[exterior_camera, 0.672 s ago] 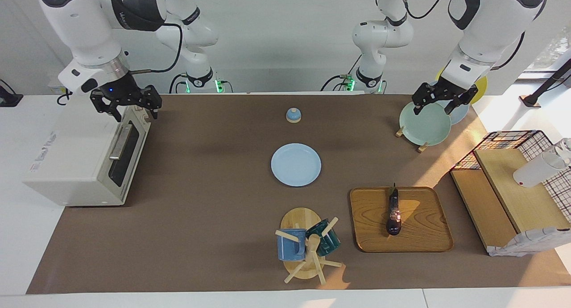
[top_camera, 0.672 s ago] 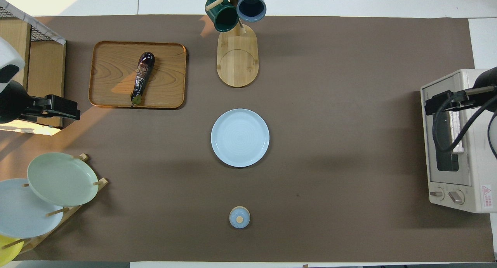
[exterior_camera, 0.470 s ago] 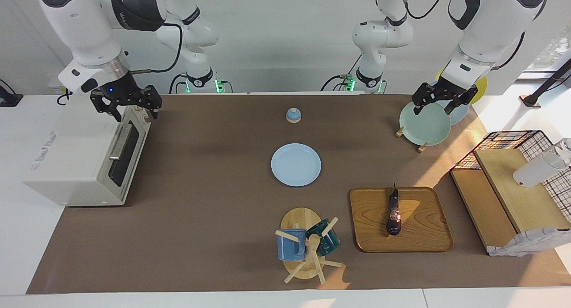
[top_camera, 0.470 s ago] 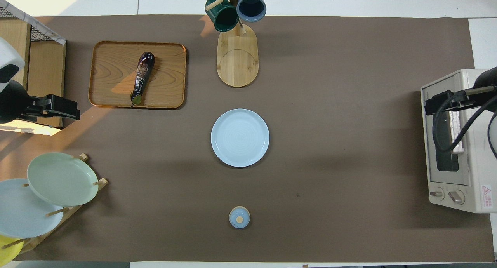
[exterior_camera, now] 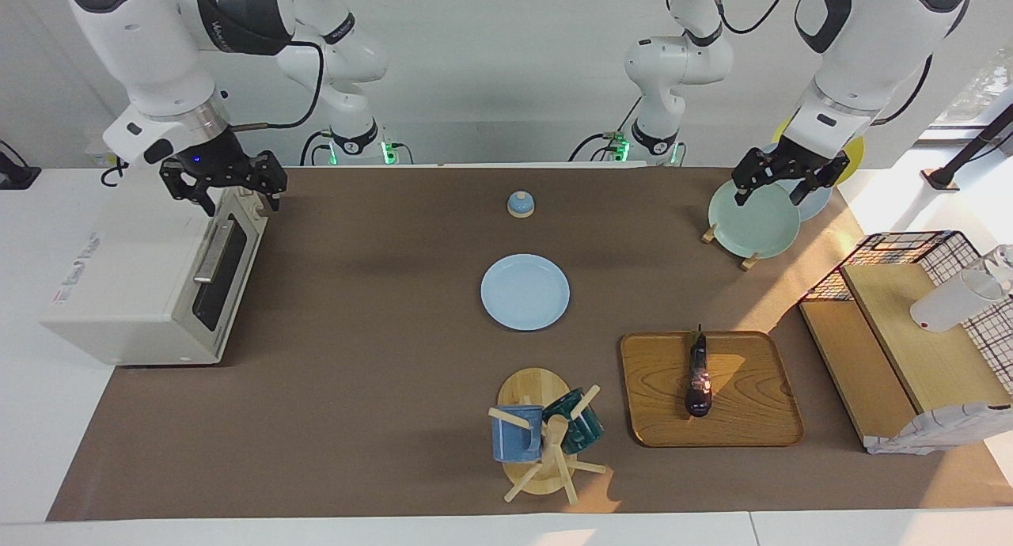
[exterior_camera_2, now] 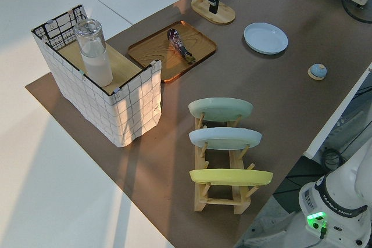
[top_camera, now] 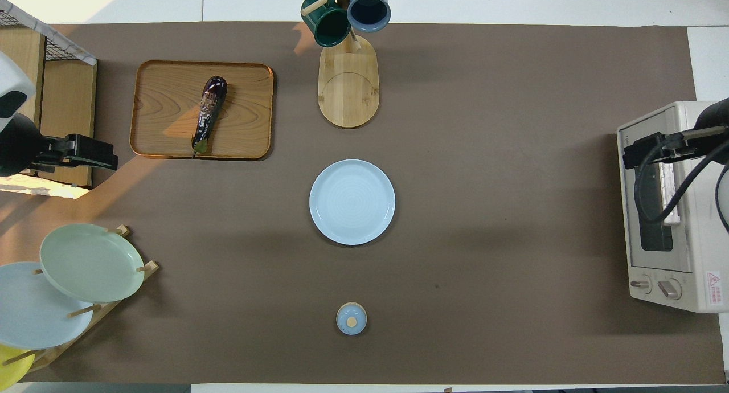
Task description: Put eggplant into oven
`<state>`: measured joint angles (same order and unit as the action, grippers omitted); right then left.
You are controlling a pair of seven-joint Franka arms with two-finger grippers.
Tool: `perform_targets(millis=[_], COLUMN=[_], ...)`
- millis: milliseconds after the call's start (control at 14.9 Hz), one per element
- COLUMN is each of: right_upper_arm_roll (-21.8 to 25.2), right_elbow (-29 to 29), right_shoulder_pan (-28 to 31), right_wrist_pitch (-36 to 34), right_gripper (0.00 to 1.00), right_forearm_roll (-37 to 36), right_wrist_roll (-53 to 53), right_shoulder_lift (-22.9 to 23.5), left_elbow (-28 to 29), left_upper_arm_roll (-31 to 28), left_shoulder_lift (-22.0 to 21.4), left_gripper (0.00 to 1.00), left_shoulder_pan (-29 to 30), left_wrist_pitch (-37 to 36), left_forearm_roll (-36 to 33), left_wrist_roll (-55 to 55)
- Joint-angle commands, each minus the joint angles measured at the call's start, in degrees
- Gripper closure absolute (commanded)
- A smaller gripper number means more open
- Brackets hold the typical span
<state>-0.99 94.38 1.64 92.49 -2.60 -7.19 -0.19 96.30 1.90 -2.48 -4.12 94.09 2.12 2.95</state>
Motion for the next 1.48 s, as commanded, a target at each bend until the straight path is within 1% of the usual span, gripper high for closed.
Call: perform_targets(millis=[0, 67, 269, 336, 537, 604, 672, 739, 1007, 1142, 1209, 1410], right_upper_arm_roll=[-0.3, -0.3, -0.4, -0.4, -0.4, -0.4, -0.3, -0.2, 0.1, 0.2, 0.1, 0.1], right_elbow=[0.4, 0.4, 1.1, 1.2, 2.1, 2.3, 2.8, 4.5, 10.5, 13.8, 14.6, 16.6], right_shoulder_pan=[0.5, 0.4, -0.1, -0.1, 0.4, 0.3, 0.4, 0.5, 1.9, 3.4, 4.0, 3.9], right_wrist_pitch=[-0.6, -0.6, -1.3, -1.3, -0.8, -0.9, -1.1, -0.7, 2.9, 9.9, 11.1, 12.1], right_gripper=[0.0, 0.0, 0.0, 0.0, 0.01, 0.41, 0.84, 1.0, 1.0, 1.0, 1.0, 1.0], right_forearm_roll=[-0.4, -0.4, -0.3, -0.4, -0.4, -0.4, -0.4, -0.3, -1.4, -1.8, -2.5, -7.9], right_wrist_roll=[-0.5, -0.5, -0.9, -0.6, -1.1, -1.6, -2.0, -1.3, -0.1, 0.5, 0.5, 0.8], right_shoulder_lift=[-0.7, -0.7, -1.1, -1.1, -1.5, -1.5, -1.7, -2.7, -5.0, -5.0, -4.8, -4.4], left_elbow=[0.9, 0.9, 0.3, 0.0, -3.6, -4.0, -4.0, -4.0, -4.0, -3.9, -4.0, -3.9], left_upper_arm_roll=[0.0, 0.0, 0.2, 0.2, 0.4, 0.4, 0.4, 0.4, 0.4, 0.4, 0.4, 0.4], left_shoulder_lift=[0.1, 0.5, 4.4, 6.1, 13.0, 15.0, 17.1, 18.9, 24.5, 27.9, 29.2, 31.8], left_gripper=[0.0, 0.0, 0.0, 0.0, 0.0, 0.0, 0.0, 0.0, 0.0, 0.0, 0.0, 0.0], left_shoulder_pan=[-0.3, -0.6, -0.8, -0.9, -0.8, -0.8, -0.8, -0.8, -0.7, -1.6, -2.0, -2.6], left_wrist_pitch=[3.5, 4.3, 7.8, 8.7, 11.0, 12.5, 14.8, 17.6, 23.7, 27.5, 29.6, 33.0], left_forearm_roll=[-0.2, -0.2, 1.2, 1.5, 1.6, 2.0, 2.8, 3.1, 2.8, 2.6, 2.6, 2.3], left_wrist_roll=[0.3, 0.3, 0.0, 0.0, -1.7, -1.9, -2.6, -3.7, -10.8, -11.9, -12.0, -12.9])
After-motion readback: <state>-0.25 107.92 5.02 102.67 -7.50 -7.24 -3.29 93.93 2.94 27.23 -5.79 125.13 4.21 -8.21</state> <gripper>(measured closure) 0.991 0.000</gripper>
